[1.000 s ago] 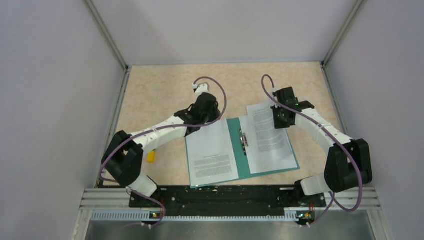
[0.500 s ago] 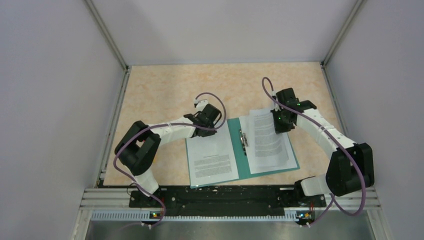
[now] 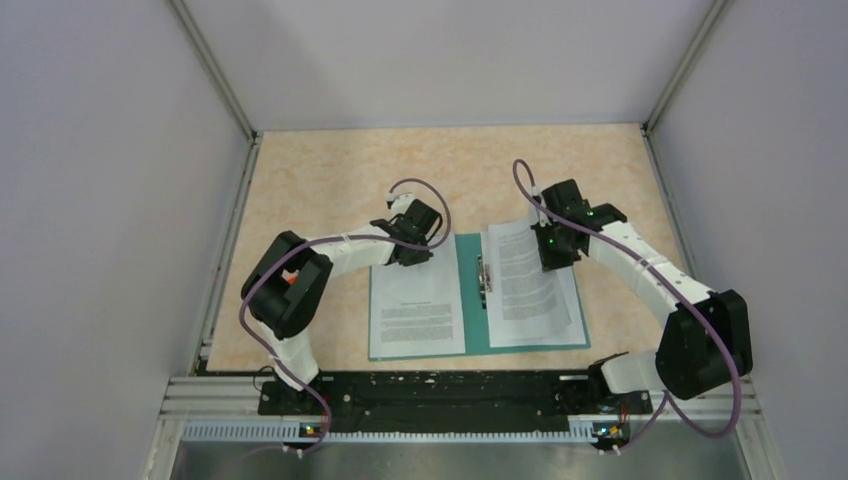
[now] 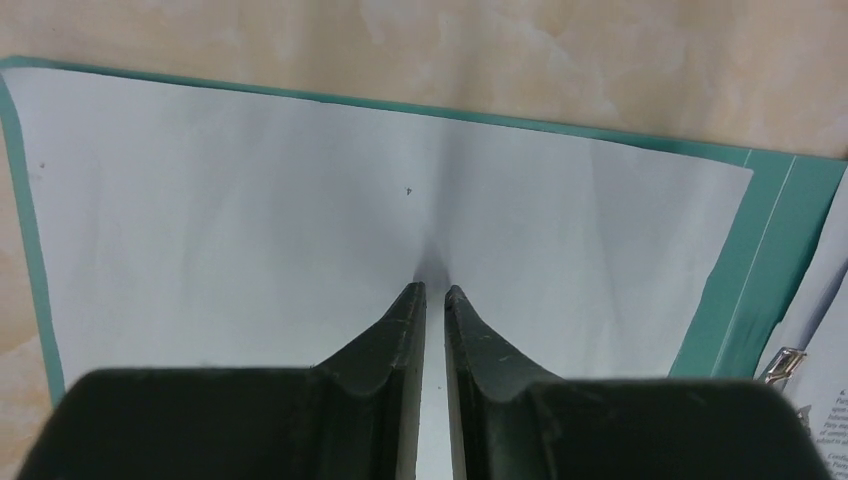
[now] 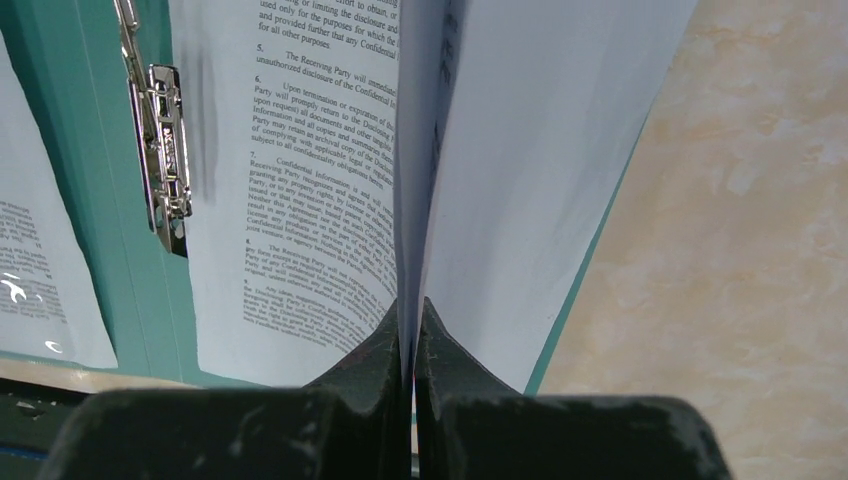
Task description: Put the files into the folder
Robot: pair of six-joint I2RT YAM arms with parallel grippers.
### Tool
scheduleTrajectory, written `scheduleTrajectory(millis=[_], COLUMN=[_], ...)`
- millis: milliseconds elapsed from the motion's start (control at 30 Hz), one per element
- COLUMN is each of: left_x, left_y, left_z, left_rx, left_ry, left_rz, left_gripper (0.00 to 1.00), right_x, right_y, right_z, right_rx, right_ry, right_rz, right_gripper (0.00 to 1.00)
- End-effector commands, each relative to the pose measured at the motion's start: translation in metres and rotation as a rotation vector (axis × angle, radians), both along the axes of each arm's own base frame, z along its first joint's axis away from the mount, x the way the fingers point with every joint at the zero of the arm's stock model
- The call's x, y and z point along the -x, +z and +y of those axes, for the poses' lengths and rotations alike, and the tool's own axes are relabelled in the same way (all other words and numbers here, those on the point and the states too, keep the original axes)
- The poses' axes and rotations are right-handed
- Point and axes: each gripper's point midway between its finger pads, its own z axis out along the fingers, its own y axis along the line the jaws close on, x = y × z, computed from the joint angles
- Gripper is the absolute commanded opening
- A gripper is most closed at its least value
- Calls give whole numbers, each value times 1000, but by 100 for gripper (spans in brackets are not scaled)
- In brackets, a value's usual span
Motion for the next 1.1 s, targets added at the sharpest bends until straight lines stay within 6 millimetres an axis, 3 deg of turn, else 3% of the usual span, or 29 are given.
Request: scheduleTrajectory(millis=[0, 433, 800, 1067], left_x=[-3, -16, -14, -13], left_y=[-23, -27, -26, -26], left_z=[27, 63, 68, 71], left_rx=[-78, -119, -119, -121], left_ry=[29, 78, 92, 96], left_rz=[60, 72, 74, 79], left_gripper=[18, 18, 17, 17], right_x=[-5, -11, -13, -11], right_y=[1, -11, -23, -30], right_z=[17, 44, 56, 51], right_rx=[-47, -148, -233, -218], right_ry=[7, -5, -93, -138], right_rz=[-33, -31, -35, -29], right_gripper=[0, 0, 0, 0])
